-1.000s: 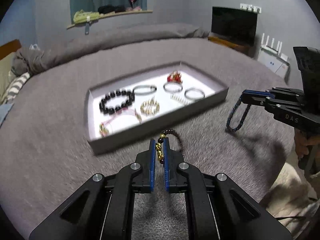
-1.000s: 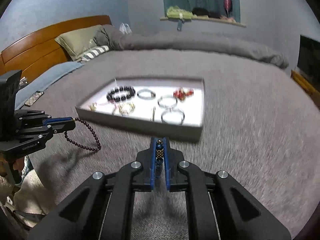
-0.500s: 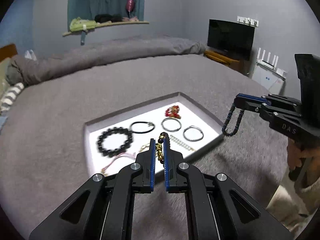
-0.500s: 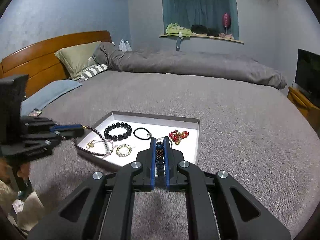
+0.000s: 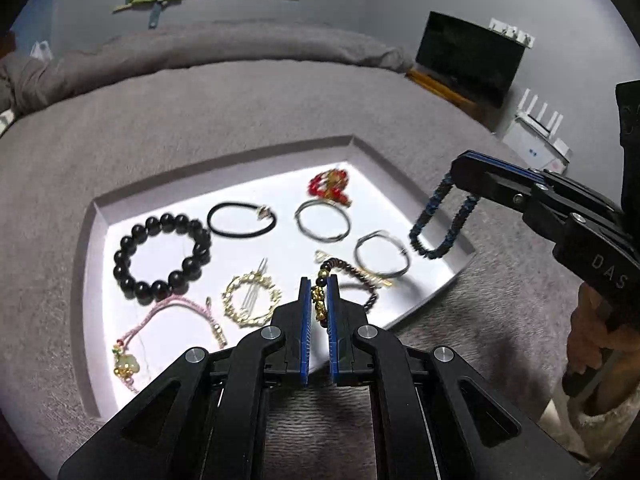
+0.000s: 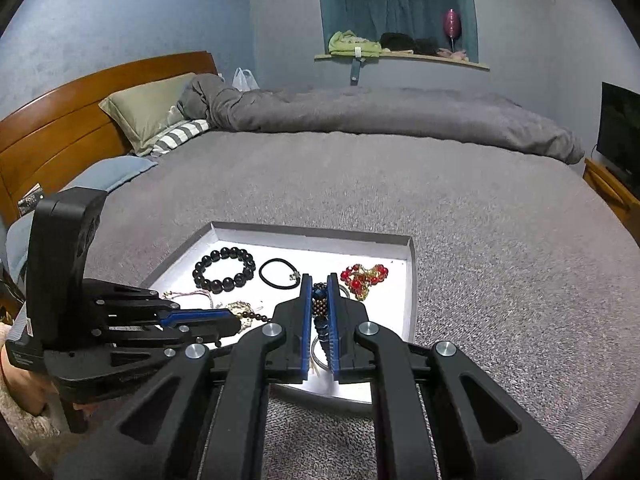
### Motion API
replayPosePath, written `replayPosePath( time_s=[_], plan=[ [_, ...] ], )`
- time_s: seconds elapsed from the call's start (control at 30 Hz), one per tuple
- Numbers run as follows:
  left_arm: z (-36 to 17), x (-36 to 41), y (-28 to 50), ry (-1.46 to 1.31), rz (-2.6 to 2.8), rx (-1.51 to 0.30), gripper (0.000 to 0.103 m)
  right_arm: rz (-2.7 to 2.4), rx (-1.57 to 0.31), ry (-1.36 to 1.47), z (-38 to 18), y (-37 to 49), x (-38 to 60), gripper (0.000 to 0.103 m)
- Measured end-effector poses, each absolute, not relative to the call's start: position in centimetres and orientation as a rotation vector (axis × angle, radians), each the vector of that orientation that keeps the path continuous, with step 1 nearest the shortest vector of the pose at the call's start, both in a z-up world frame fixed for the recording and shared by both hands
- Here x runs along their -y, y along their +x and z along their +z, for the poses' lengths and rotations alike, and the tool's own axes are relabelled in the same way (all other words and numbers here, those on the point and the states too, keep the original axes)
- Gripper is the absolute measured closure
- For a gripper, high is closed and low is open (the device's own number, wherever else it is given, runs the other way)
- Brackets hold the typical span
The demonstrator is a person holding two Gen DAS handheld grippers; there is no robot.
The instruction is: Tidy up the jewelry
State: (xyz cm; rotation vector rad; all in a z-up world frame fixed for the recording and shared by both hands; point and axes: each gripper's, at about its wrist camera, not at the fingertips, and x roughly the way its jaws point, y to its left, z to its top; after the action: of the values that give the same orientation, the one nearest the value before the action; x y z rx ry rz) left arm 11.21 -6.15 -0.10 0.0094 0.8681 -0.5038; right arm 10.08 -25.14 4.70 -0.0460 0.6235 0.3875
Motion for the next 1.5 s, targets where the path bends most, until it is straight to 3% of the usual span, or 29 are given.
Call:
replayPosePath(
  time_s=[0.33,0.47,1.03,1.17,1.27,1.43,1.5],
  plan=[
    [-1.7,4.8,11.5,0.016,-0.458,-0.913,0.095,0.291,-0.669,-0.021,3.0,10.3,27.5,0.096],
    [-1.4,4.6,11.2,0.021,-0.445,-0.898,0.074,0.278,-0.7,-0.009,2.1,11.0,28.0,0.096],
    [-0.1,4.8,9.7,0.018,-0.466,-0.863,0.074,0.269,-0.804,-0.021,-0.7,12.8,27.2,0.096],
    [0.0,4.7,9.6,0.016,-0.467,-0.866,0.074,0.294,-0.806,-0.025,-0.5,12.4,26.8,0.091],
    [0.1,4.5,9.5,0.011,-0.466,-0.864,0.074,0.306,-0.787,-0.013,0.1,11.8,26.9,0.078],
    [0.2,3.9,9.2,0.009,-0.453,-0.86,0.074,0.291,-0.75,0.016,1.5,11.0,27.9,0.078],
    [0.2,3.6,9.0,0.002,-0.445,-0.857,0.068,0.283,-0.739,0.02,2.0,10.7,28.3,0.076]
  ],
)
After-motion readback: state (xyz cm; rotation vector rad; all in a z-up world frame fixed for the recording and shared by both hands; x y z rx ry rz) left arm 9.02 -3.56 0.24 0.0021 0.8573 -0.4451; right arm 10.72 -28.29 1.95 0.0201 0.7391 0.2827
